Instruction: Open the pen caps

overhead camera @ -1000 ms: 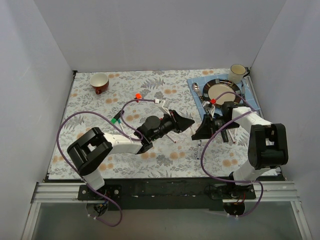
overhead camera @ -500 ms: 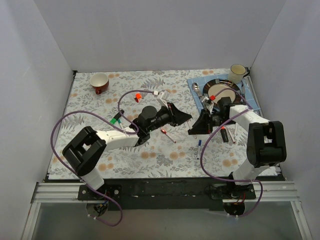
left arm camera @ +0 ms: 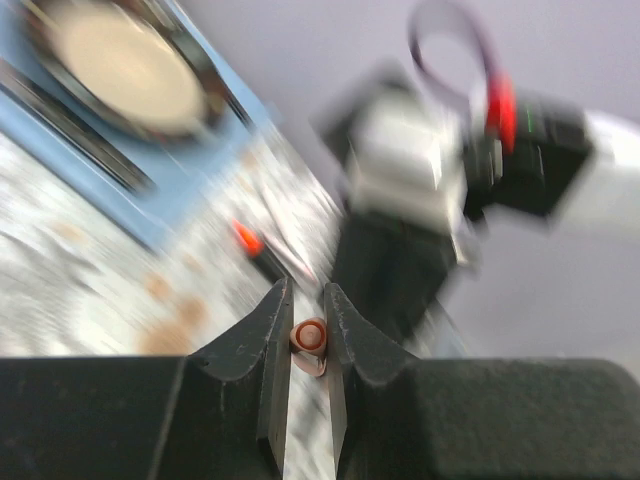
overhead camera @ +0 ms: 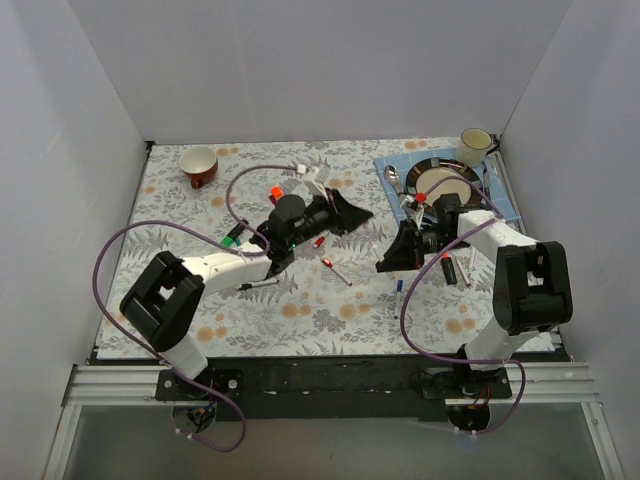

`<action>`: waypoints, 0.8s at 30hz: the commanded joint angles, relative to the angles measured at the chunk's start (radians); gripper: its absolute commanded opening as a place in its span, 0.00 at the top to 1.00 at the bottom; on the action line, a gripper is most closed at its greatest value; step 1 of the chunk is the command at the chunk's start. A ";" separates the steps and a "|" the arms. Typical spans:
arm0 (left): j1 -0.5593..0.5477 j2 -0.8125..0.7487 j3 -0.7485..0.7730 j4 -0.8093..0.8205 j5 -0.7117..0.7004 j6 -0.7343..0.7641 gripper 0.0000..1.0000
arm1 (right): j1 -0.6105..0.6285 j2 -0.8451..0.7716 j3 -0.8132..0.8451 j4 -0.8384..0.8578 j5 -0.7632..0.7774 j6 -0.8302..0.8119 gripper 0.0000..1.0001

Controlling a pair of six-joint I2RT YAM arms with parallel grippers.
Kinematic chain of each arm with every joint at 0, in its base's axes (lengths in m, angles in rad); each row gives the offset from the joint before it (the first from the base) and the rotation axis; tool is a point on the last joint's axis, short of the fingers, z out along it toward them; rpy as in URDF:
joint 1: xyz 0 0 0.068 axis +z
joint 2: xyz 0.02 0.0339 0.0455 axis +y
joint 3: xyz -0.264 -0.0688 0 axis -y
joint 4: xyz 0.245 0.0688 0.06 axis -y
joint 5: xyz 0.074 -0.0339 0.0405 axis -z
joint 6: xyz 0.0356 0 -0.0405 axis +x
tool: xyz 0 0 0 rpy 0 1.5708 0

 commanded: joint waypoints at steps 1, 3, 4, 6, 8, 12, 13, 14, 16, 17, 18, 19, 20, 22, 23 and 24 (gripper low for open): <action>0.237 -0.115 0.130 0.117 -0.384 0.099 1.00 | 0.018 0.007 -0.057 -0.159 0.104 -0.013 0.99; 0.246 -0.114 0.139 0.112 -0.398 0.102 1.00 | 0.021 0.008 -0.055 -0.155 0.106 -0.010 0.99; 0.255 -0.112 0.144 0.108 -0.402 0.102 1.00 | 0.021 0.008 -0.057 -0.151 0.107 -0.006 0.99; 0.266 -0.113 0.156 0.097 -0.399 0.102 1.00 | 0.021 0.012 -0.055 -0.153 0.109 -0.006 0.99; 0.281 -0.118 0.150 0.077 -0.389 0.102 1.00 | 0.023 0.008 -0.046 -0.161 0.113 -0.019 0.99; 0.332 -0.120 0.127 -0.047 -0.334 0.077 1.00 | -0.005 -0.039 -0.040 -0.123 0.167 0.031 0.99; 0.370 -0.100 0.126 -0.076 -0.274 0.048 1.00 | -0.012 -0.077 -0.048 -0.046 0.187 0.071 0.99; 0.392 -0.086 0.129 -0.151 -0.243 0.034 1.00 | -0.022 -0.100 -0.066 -0.011 0.207 0.103 0.99; 0.450 -0.022 0.156 -0.223 -0.174 0.024 1.00 | -0.032 -0.149 -0.089 0.067 0.290 0.206 0.99; 0.465 0.000 0.168 -0.289 -0.163 0.025 1.00 | -0.034 -0.210 -0.104 0.148 0.320 0.239 0.99; 0.479 0.027 0.182 -0.319 -0.157 0.030 1.00 | -0.035 -0.241 -0.132 0.186 0.380 0.291 0.99; 0.499 0.082 0.226 -0.387 -0.152 0.046 1.00 | -0.035 -0.292 -0.144 0.216 0.409 0.310 0.99; 0.508 0.118 0.257 -0.432 -0.152 0.077 1.00 | -0.035 -0.312 -0.152 0.264 0.438 0.330 0.99; 0.524 0.187 0.369 -0.519 -0.155 0.124 1.00 | -0.048 -0.344 -0.164 0.287 0.492 0.355 0.99; 0.527 0.259 0.410 -0.605 -0.169 0.167 1.00 | -0.054 -0.346 -0.166 0.287 0.495 0.355 0.99; 0.530 0.281 0.437 -0.633 -0.183 0.186 1.00 | -0.066 -0.346 -0.164 0.286 0.494 0.355 0.99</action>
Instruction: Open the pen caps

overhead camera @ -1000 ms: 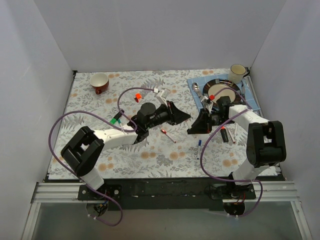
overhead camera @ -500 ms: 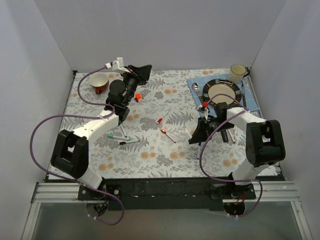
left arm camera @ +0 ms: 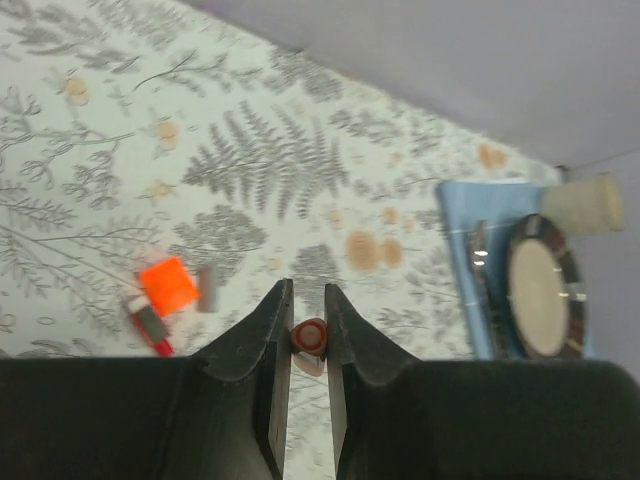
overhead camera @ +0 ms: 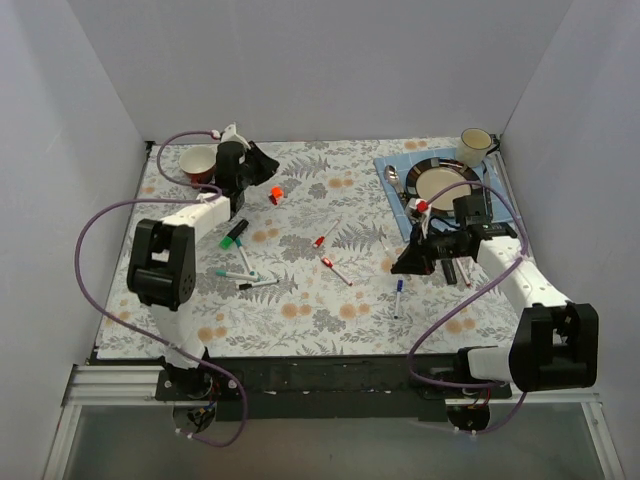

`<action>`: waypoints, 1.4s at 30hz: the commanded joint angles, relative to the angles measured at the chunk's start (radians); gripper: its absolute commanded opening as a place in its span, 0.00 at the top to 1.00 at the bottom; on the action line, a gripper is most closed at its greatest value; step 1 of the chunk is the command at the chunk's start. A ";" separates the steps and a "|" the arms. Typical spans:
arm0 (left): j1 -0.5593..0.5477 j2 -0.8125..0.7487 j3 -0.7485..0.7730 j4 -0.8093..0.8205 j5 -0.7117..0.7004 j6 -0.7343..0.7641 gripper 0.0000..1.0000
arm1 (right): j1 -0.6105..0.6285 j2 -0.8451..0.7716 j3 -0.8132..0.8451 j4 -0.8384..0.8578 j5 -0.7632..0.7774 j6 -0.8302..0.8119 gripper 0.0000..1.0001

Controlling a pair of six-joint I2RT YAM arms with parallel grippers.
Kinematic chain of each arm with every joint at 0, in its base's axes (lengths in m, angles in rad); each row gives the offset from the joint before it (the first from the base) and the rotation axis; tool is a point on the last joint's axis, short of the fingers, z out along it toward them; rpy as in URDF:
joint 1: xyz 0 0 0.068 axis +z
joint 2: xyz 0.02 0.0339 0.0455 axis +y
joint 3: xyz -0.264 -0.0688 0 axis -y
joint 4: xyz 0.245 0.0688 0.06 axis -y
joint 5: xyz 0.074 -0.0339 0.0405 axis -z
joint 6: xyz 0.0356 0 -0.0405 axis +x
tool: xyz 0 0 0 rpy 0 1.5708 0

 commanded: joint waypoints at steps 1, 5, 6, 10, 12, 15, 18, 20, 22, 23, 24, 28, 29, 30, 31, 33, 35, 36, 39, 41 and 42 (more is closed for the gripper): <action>0.011 0.123 0.157 -0.290 -0.001 0.125 1.00 | -0.029 -0.014 -0.013 0.115 0.097 0.083 0.99; 0.018 0.210 0.247 -0.377 -0.044 0.184 1.00 | -0.038 0.001 -0.005 0.104 0.099 0.077 0.99; 0.022 0.250 0.264 -0.391 -0.026 0.199 1.00 | -0.039 0.003 -0.005 0.107 0.099 0.077 0.99; 0.023 0.292 0.300 -0.431 -0.011 0.208 1.00 | -0.046 0.015 -0.007 0.106 0.105 0.075 0.99; 0.023 0.296 0.304 -0.431 -0.020 0.213 0.98 | -0.047 0.019 -0.004 0.103 0.109 0.072 0.99; 0.026 0.305 0.313 -0.436 -0.026 0.213 0.89 | -0.058 0.021 -0.004 0.103 0.116 0.069 0.99; 0.026 0.307 0.315 -0.443 -0.025 0.208 0.79 | -0.075 0.026 -0.002 0.098 0.117 0.063 0.99; 0.026 0.298 0.317 -0.443 -0.029 0.210 0.73 | -0.082 0.022 -0.002 0.096 0.117 0.061 0.99; 0.026 0.292 0.323 -0.450 -0.032 0.211 0.64 | -0.102 0.016 -0.002 0.095 0.116 0.060 0.99; 0.028 0.287 0.327 -0.453 -0.034 0.213 0.62 | -0.104 0.015 -0.004 0.092 0.114 0.060 0.99; 0.028 0.287 0.332 -0.459 -0.032 0.214 0.59 | -0.104 0.013 -0.002 0.092 0.114 0.058 0.99; 0.034 0.250 0.333 -0.471 -0.044 0.219 0.56 | -0.153 0.004 -0.005 0.090 0.134 0.052 0.99; 0.035 0.229 0.321 -0.470 -0.046 0.219 0.55 | -0.168 0.000 -0.008 0.093 0.157 0.054 0.99; 0.037 0.183 0.312 -0.471 -0.044 0.222 0.54 | -0.177 -0.005 -0.011 0.093 0.172 0.055 0.99; 0.037 0.149 0.303 -0.470 -0.040 0.224 0.48 | -0.185 -0.014 -0.022 0.107 0.191 0.060 0.99; 0.037 0.026 0.246 -0.460 -0.002 0.225 0.43 | -0.194 -0.024 -0.030 0.119 0.293 0.077 0.99; 0.037 -0.070 0.148 -0.421 0.035 0.221 0.31 | -0.194 -0.040 -0.050 0.156 0.406 0.106 0.99; 0.037 -0.128 0.107 -0.404 0.073 0.219 0.26 | -0.194 -0.050 -0.057 0.168 0.436 0.113 0.99; 0.037 -0.349 -0.042 -0.355 0.104 0.218 0.10 | -0.194 -0.062 -0.077 0.199 0.579 0.142 0.99; 0.037 -0.527 -0.125 -0.332 0.120 0.214 0.02 | -0.194 -0.062 -0.102 0.224 0.686 0.153 0.99; 0.035 -0.581 -0.200 -0.321 0.118 0.218 0.02 | -0.194 -0.057 -0.106 0.225 0.714 0.155 0.98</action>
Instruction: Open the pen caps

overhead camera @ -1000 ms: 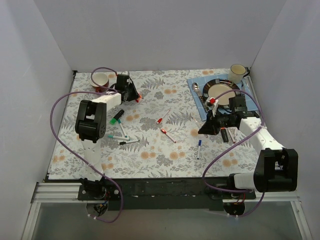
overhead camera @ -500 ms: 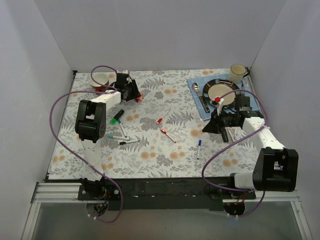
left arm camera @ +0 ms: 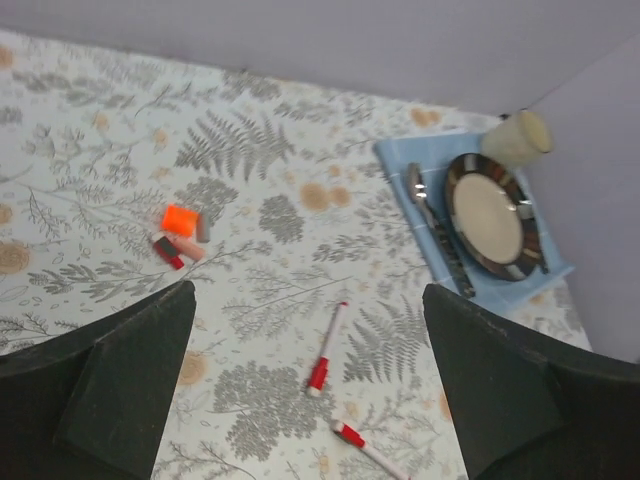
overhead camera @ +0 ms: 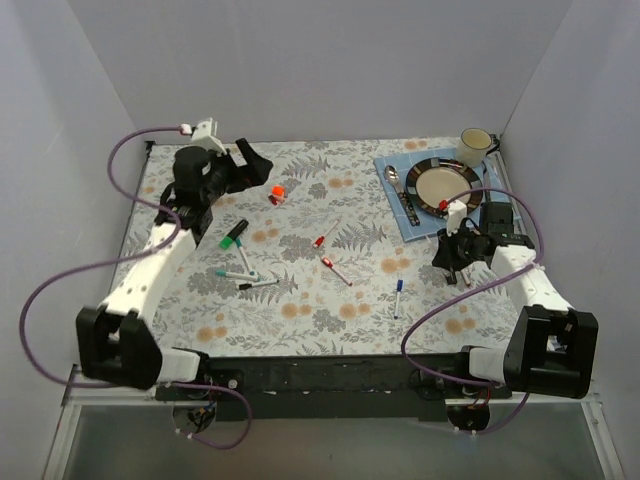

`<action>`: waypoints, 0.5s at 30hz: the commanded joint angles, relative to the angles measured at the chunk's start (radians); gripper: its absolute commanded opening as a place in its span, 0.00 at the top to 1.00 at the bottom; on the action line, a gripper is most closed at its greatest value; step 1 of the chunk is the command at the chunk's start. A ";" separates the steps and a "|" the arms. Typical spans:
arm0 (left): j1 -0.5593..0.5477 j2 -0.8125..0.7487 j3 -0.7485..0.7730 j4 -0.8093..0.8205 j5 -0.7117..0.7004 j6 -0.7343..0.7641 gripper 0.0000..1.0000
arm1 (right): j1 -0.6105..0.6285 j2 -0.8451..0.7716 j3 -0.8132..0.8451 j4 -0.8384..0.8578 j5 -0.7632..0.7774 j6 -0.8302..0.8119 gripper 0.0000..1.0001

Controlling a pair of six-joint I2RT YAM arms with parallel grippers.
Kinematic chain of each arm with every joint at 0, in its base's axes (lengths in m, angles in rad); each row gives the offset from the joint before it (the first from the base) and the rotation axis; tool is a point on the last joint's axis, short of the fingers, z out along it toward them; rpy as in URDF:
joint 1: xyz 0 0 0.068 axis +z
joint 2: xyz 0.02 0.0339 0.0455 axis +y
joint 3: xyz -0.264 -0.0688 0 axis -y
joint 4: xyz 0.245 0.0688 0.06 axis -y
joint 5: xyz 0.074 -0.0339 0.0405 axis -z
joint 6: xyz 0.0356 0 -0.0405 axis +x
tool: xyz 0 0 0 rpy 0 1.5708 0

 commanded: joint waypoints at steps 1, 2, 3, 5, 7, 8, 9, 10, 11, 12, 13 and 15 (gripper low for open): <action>0.002 -0.370 -0.208 0.076 0.065 0.014 0.02 | -0.003 -0.012 -0.031 0.070 0.249 0.037 0.97; 0.002 -0.422 -0.251 0.084 0.062 0.025 0.02 | -0.003 -0.007 -0.035 0.076 0.288 0.037 0.96; 0.000 -0.481 -0.293 0.117 0.053 0.028 0.02 | -0.005 0.005 -0.043 0.082 0.300 0.037 0.96; -0.003 -0.618 -0.429 0.148 0.024 0.046 0.02 | -0.017 0.017 -0.042 0.088 0.349 0.040 0.95; -0.006 -0.683 -0.539 0.179 -0.005 0.048 0.02 | -0.035 0.037 -0.031 0.090 0.371 0.045 0.95; -0.006 -0.722 -0.552 0.173 -0.015 0.048 0.02 | -0.058 0.048 -0.028 0.085 0.365 0.045 0.95; -0.006 -0.731 -0.548 0.142 -0.018 0.054 0.02 | -0.065 0.065 -0.025 0.082 0.362 0.045 0.94; -0.006 -0.739 -0.542 0.130 -0.015 0.060 0.02 | -0.071 0.074 -0.023 0.078 0.360 0.044 0.94; -0.006 -0.745 -0.543 0.130 -0.010 0.060 0.02 | -0.078 0.083 -0.019 0.073 0.363 0.042 0.92; -0.006 -0.753 -0.546 0.134 -0.004 0.056 0.02 | -0.083 0.092 -0.017 0.073 0.365 0.042 0.91; -0.006 -0.754 -0.546 0.136 0.004 0.056 0.02 | -0.088 0.097 -0.016 0.073 0.363 0.042 0.90; -0.006 -0.759 -0.545 0.139 0.021 0.053 0.02 | -0.101 0.111 -0.013 0.073 0.357 0.042 0.85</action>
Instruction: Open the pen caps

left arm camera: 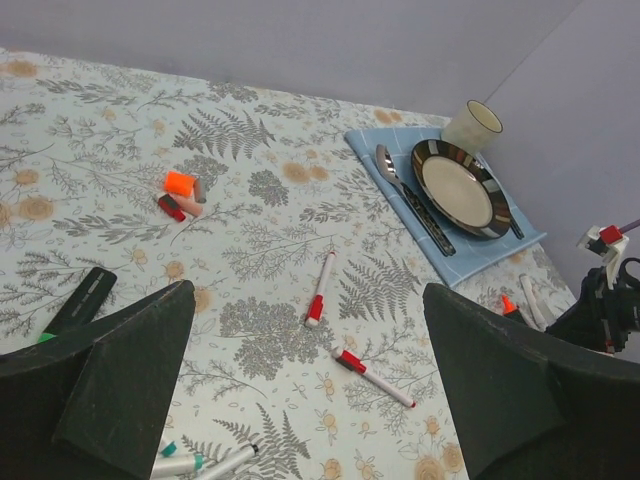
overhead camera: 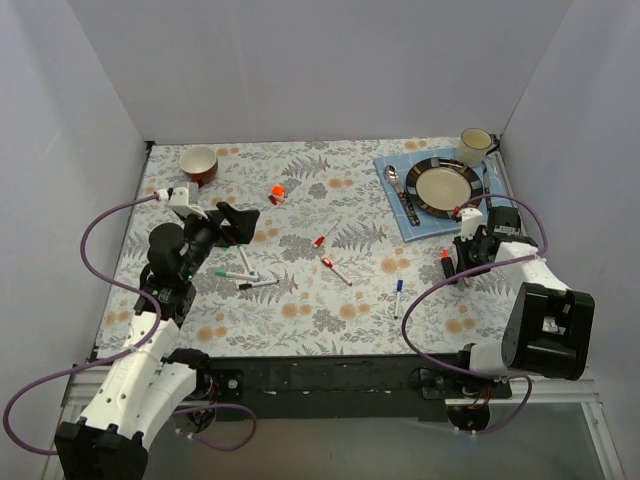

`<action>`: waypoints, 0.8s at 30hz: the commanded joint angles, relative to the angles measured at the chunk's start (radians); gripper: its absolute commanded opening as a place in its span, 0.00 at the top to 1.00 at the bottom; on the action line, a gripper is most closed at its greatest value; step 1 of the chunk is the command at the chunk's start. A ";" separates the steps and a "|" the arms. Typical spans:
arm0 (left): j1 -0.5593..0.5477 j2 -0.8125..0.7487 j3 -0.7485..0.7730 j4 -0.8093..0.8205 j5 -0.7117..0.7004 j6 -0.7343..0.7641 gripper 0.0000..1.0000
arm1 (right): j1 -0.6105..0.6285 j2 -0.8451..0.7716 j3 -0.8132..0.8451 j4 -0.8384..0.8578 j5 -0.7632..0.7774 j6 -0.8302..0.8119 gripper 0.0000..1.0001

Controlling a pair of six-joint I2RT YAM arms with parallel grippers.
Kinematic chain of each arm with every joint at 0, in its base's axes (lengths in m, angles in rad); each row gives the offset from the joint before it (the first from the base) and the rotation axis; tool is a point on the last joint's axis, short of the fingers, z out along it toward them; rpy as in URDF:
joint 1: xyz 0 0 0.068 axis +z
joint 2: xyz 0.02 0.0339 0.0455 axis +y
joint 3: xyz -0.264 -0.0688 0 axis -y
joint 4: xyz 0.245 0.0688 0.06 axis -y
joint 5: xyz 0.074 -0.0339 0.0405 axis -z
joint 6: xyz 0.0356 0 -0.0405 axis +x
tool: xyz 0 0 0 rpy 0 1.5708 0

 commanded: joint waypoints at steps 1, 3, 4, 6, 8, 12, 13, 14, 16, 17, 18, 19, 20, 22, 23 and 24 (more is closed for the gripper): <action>-0.004 -0.028 0.009 0.004 0.013 0.017 0.02 | -0.022 0.022 0.027 0.016 0.012 0.010 0.84; -0.004 -0.033 0.008 0.001 0.018 0.017 0.02 | -0.030 0.033 0.030 0.014 0.004 0.008 0.78; -0.004 -0.039 0.008 0.001 0.021 0.017 0.02 | -0.032 0.035 0.031 0.014 0.003 0.008 0.77; -0.004 -0.042 0.005 -0.005 0.022 0.015 0.02 | -0.032 0.039 0.033 0.012 -0.002 0.008 0.72; -0.004 -0.045 0.003 -0.010 0.025 0.017 0.02 | -0.032 0.041 0.034 0.009 -0.008 0.008 0.67; -0.004 -0.037 0.000 -0.014 0.033 0.017 0.02 | -0.033 0.029 0.034 0.006 -0.017 0.008 0.63; -0.004 -0.034 0.002 -0.013 0.039 0.015 0.02 | -0.033 0.024 0.034 0.006 -0.020 0.008 0.63; -0.004 -0.016 0.000 -0.011 0.066 0.005 0.02 | -0.033 0.016 0.038 0.003 -0.026 0.008 0.63; -0.004 0.009 0.000 0.001 0.108 -0.012 0.02 | -0.035 -0.020 0.039 -0.004 -0.037 0.002 0.63; -0.004 0.024 -0.001 0.006 0.158 -0.028 0.02 | -0.035 -0.037 0.041 -0.004 -0.055 -0.002 0.63; -0.004 0.065 -0.001 0.010 0.179 -0.072 0.02 | -0.035 -0.074 0.044 -0.017 -0.078 -0.011 0.63; -0.004 0.087 -0.003 0.018 0.212 -0.092 0.02 | -0.035 -0.096 0.053 -0.024 -0.112 -0.024 0.63; -0.004 0.110 0.006 0.017 0.243 -0.103 0.02 | -0.035 -0.115 0.057 -0.033 -0.200 -0.053 0.63; -0.004 0.179 0.015 0.020 0.350 -0.126 0.02 | -0.033 -0.174 0.083 -0.087 -0.325 -0.097 0.63; -0.004 0.200 0.018 0.018 0.373 -0.134 0.02 | -0.033 -0.192 0.090 -0.109 -0.468 -0.158 0.63; -0.004 0.216 0.020 0.010 0.410 -0.141 0.02 | -0.032 -0.229 0.094 -0.119 -0.538 -0.183 0.63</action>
